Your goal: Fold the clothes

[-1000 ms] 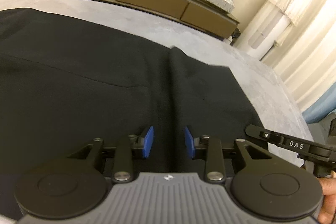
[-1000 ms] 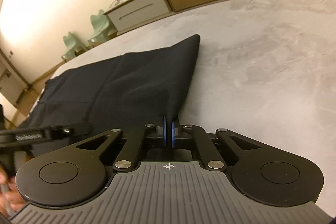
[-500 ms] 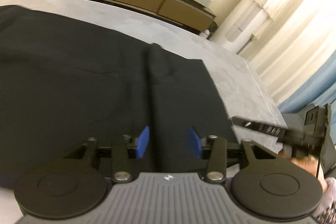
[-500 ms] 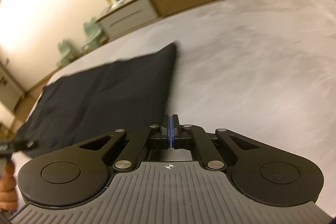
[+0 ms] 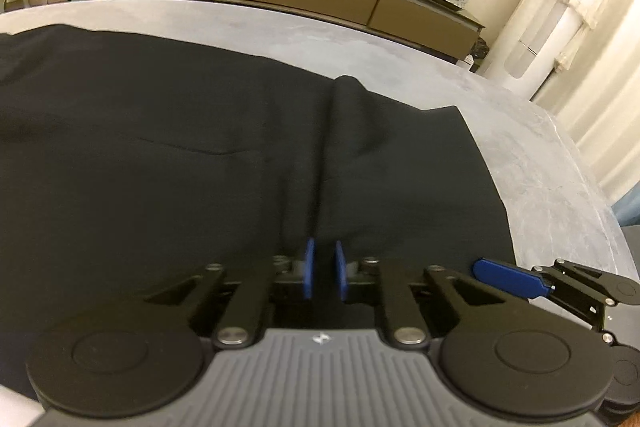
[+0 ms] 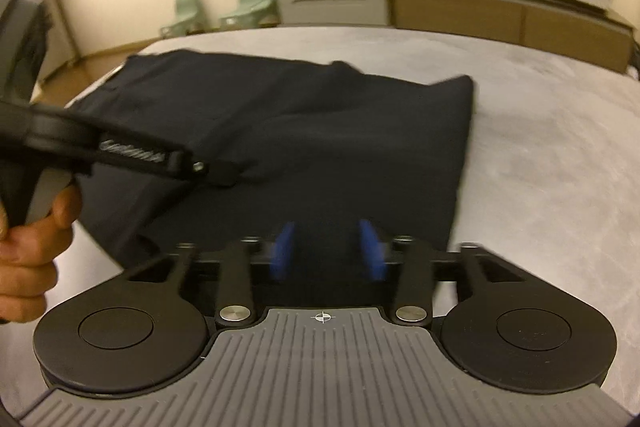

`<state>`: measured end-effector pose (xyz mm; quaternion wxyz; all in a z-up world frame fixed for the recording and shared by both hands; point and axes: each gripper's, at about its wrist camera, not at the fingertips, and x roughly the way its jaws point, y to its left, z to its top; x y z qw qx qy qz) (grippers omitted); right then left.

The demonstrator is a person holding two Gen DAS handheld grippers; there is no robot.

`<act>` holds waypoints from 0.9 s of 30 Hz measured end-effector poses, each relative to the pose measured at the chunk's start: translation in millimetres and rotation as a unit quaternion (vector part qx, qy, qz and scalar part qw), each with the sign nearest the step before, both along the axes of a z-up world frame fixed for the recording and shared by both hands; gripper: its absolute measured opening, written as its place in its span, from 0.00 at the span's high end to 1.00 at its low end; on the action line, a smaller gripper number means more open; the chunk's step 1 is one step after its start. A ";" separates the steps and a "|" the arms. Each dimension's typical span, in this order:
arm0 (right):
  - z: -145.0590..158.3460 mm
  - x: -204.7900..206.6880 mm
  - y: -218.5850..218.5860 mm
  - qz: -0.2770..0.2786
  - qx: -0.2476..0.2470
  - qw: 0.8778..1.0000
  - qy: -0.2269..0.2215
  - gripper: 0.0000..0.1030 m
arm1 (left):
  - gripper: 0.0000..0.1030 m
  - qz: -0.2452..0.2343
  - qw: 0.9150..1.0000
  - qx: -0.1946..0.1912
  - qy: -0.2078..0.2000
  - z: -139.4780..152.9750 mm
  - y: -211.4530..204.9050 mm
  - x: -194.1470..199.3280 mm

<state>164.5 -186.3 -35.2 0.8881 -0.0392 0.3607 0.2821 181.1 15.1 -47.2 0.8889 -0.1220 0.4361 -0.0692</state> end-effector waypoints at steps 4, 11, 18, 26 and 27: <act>7.9 -1.9 3.2 -0.011 -0.012 1.000 -0.008 0.54 | 0.80 0.020 0.999 -0.046 -0.002 9.8 44.4 -25.4; 33.4 -37.0 69.4 0.019 -0.068 0.995 -0.073 0.49 | 0.55 0.180 0.979 -0.080 -0.049 34.0 225.7 -120.8; 53.5 -118.1 238.6 0.173 -0.068 0.969 -0.165 0.29 | 0.43 0.356 0.903 -0.238 -0.036 -5.5 406.4 -195.2; 5.5 -146.0 455.2 0.302 -0.142 0.921 -0.199 0.27 | 0.32 0.366 0.864 -0.344 -0.030 -44.2 459.3 -185.1; -3.1 -145.9 470.4 0.308 -0.158 0.916 -0.202 0.27 | 0.31 0.363 0.866 -0.343 -0.030 -45.1 465.9 -180.8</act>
